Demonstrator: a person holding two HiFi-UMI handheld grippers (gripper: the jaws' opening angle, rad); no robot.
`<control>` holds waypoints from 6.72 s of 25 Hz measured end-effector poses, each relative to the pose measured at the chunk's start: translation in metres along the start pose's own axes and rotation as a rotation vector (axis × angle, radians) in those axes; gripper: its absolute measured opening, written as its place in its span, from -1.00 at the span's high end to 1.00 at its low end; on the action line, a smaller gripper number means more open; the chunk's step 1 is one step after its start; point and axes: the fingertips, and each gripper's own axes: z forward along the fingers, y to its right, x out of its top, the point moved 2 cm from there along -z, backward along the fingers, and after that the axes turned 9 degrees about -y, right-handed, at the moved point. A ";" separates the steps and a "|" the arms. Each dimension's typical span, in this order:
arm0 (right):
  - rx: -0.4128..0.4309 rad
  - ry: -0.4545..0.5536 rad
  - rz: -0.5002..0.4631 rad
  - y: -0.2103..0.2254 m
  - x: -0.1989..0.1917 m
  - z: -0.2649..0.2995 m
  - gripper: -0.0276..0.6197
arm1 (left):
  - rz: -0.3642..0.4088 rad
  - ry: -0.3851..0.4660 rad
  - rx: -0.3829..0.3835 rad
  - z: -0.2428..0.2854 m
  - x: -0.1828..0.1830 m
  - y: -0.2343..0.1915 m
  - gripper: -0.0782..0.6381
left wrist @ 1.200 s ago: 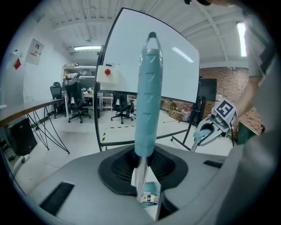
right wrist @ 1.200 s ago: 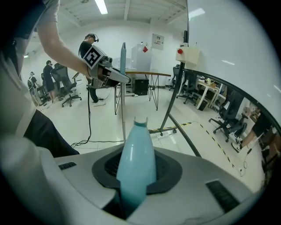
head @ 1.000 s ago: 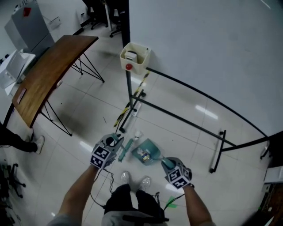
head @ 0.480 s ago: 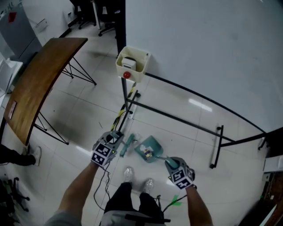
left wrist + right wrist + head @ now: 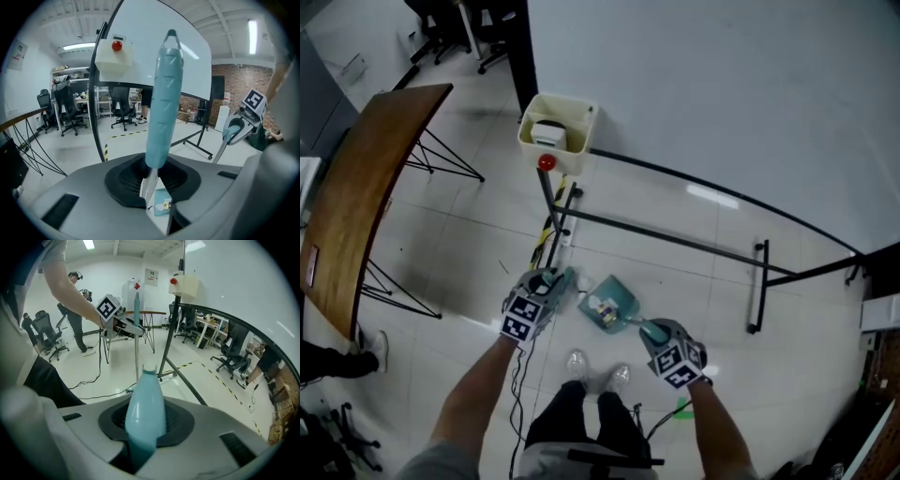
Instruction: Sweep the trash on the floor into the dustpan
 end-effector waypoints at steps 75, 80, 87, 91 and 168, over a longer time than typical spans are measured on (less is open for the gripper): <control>-0.301 0.302 0.632 0.031 -0.139 -0.169 0.22 | 0.190 0.067 -0.327 -0.038 0.118 0.247 0.59; -0.341 0.384 0.641 0.019 -0.099 -0.213 0.22 | 0.210 0.120 -0.355 -0.069 0.131 0.243 0.59; -0.397 0.465 0.665 0.003 -0.058 -0.251 0.91 | 0.227 0.176 -0.384 -0.106 0.152 0.237 0.59; -0.386 0.492 0.654 -0.002 -0.043 -0.258 0.91 | 0.226 0.195 -0.386 -0.120 0.161 0.234 0.59; -0.154 0.126 0.767 0.045 -0.175 -0.086 0.41 | 0.317 0.071 -0.743 0.057 0.182 0.405 0.57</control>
